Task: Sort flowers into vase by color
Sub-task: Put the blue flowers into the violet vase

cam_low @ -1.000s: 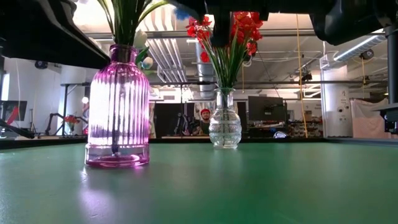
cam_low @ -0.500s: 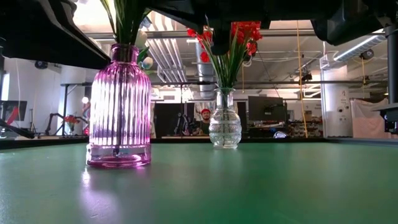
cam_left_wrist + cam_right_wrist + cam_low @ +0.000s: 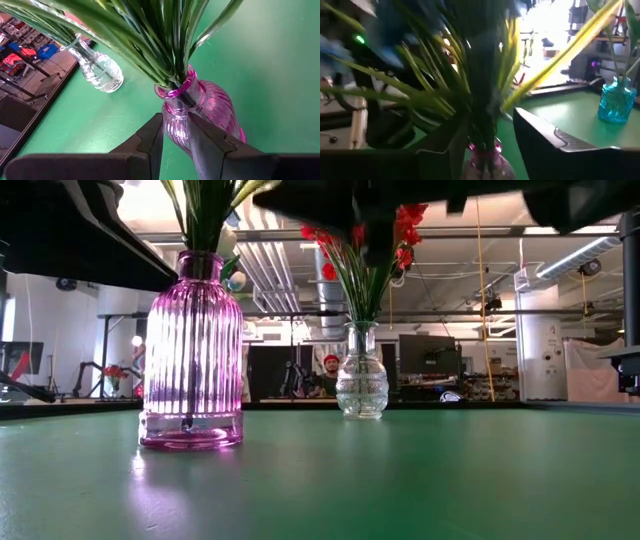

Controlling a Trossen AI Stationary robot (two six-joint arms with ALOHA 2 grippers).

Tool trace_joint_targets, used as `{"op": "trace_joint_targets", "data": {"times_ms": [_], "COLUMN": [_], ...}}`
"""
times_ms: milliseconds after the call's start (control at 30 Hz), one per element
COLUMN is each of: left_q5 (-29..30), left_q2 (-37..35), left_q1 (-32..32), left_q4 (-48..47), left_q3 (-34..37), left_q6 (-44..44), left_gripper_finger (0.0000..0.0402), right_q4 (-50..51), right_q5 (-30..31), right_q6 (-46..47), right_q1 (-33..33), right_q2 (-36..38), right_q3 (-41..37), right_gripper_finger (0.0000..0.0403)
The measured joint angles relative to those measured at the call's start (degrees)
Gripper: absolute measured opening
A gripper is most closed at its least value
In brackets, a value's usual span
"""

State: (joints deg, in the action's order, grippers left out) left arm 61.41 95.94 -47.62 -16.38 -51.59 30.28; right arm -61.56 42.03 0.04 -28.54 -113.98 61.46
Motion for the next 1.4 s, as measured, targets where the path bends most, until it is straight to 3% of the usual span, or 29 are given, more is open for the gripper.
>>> {"op": "trace_joint_targets", "data": {"times_ms": [300, 533, 833, 1033, 1267, 1400], "left_q5": [0.0, -0.1, -0.1, -0.1, -0.3, -0.5], "left_q2": [0.0, 0.0, 0.0, 0.0, 0.0, 0.0], "left_q1": [0.0, 0.0, 0.0, 0.0, 0.0, 0.0], "left_q4": [0.0, 0.1, 0.1, 0.1, 0.1, 0.1], "left_q3": [0.0, 0.0, 0.0, 0.0, 0.0, 0.0], "left_q6": [0.0, 0.3, 0.4, 0.4, 0.4, 0.4], "left_gripper_finger": [0.0077, 0.0077, 0.0077, 0.0077, 0.0077, 0.0077], "right_q4": [3.8, 4.2, 11.6, 19.7, 21.0, 22.3], "right_q5": [0.0, -4.9, -5.0, -4.5, -4.4, -4.3], "right_q6": [-0.6, 1.2, -2.6, -2.8, -1.5, -1.5], "right_q1": [-0.3, -0.2, -0.2, 0.1, 0.1, 0.2], "right_q2": [5.2, 6.6, 6.6, 6.6, 6.6, 6.6], "right_q3": [0.0, 0.0, 5.8, 9.3, 9.3, 9.3], "right_gripper_finger": [0.0179, 0.0183, 0.0177, 0.0129, 0.0041, 0.0015]}}
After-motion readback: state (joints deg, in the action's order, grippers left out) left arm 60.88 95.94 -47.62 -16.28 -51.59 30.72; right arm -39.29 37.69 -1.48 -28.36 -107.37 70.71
